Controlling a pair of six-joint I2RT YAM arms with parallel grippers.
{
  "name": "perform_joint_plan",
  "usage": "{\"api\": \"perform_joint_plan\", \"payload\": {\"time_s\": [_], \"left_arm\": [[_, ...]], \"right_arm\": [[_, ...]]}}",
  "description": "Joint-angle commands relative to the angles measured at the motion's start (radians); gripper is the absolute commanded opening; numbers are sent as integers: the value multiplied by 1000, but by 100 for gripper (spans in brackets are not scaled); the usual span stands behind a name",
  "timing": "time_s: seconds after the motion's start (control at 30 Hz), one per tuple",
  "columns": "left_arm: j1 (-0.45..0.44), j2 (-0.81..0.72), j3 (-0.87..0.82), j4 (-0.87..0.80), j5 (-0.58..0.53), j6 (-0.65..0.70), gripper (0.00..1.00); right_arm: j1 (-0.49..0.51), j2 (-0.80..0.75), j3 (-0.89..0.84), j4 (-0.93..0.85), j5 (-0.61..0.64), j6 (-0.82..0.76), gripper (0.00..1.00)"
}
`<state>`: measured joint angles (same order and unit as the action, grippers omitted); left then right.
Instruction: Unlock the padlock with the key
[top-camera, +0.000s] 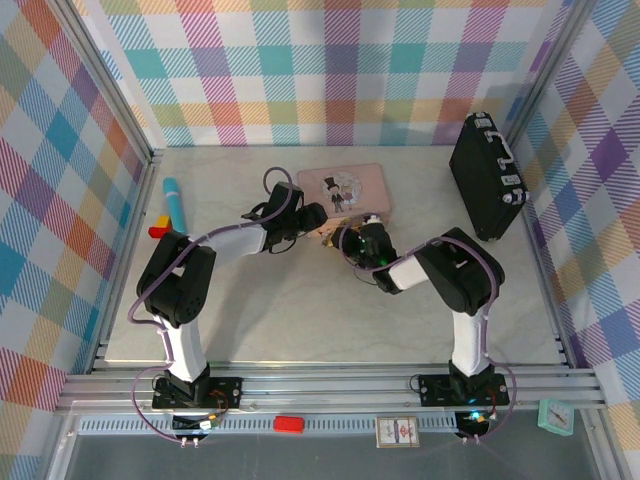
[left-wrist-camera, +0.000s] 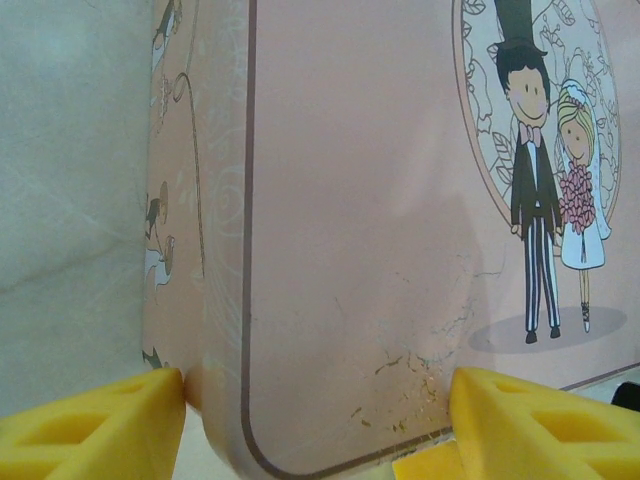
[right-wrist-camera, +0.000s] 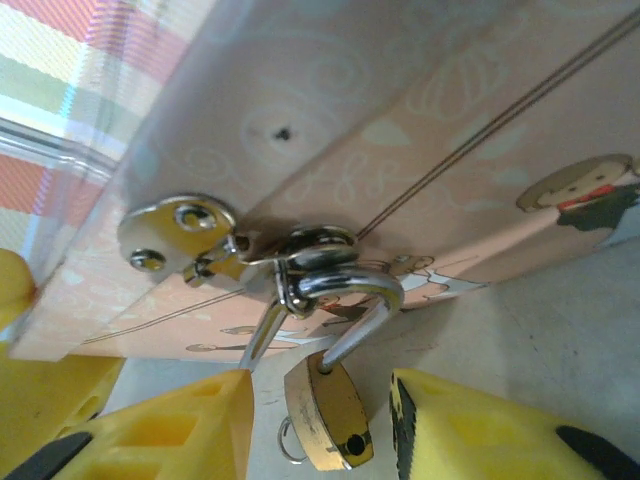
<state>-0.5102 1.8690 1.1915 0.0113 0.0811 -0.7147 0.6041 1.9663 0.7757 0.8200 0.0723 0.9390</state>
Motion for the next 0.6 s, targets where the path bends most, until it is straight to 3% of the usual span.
{"api": "perform_joint_plan", "payload": {"time_s": [0.0,0.57], "left_arm": [[-16,35,21,-61,-24,8,69],[-16,42,38,-67,-20,12,69]], "right_arm": [[9,2,28,-334,29,-9,40],[55,76,221,-645,55,-149,42]]}}
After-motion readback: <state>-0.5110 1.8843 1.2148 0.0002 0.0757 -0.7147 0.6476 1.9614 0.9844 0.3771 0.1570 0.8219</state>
